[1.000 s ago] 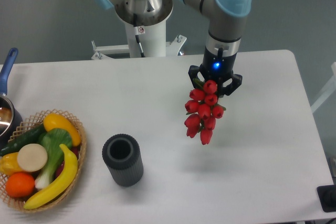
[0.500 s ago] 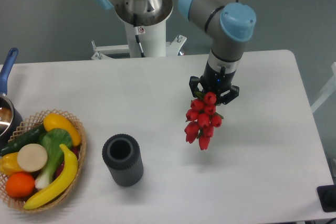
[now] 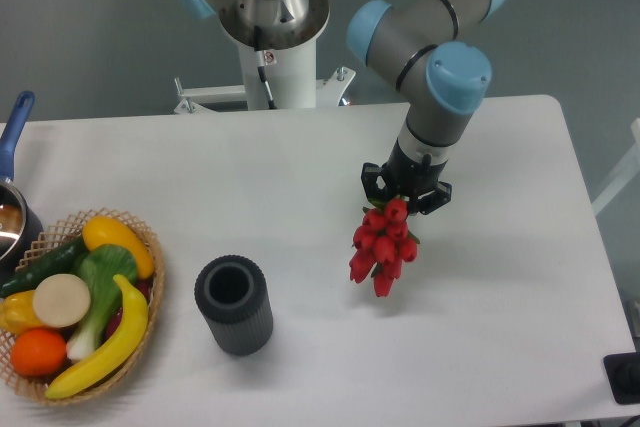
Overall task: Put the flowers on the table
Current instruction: 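Lower the held tulips toward the table surface, then open the gripper to release the tulips onto the table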
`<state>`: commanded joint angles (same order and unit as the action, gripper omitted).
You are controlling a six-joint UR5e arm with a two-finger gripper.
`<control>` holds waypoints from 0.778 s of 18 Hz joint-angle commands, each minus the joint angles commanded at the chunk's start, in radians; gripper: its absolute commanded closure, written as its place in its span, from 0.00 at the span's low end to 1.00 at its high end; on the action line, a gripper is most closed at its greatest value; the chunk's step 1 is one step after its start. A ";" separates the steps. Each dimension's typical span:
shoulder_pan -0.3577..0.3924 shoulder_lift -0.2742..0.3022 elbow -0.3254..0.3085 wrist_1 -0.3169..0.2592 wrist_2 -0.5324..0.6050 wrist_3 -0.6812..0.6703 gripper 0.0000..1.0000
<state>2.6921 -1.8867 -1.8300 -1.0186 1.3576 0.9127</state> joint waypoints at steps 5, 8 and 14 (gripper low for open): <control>-0.008 -0.020 -0.003 0.063 -0.002 0.002 0.43; -0.009 -0.020 0.003 0.064 -0.002 0.006 0.20; -0.005 -0.009 0.029 0.072 -0.003 0.009 0.00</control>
<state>2.6875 -1.8960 -1.8009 -0.9465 1.3545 0.9219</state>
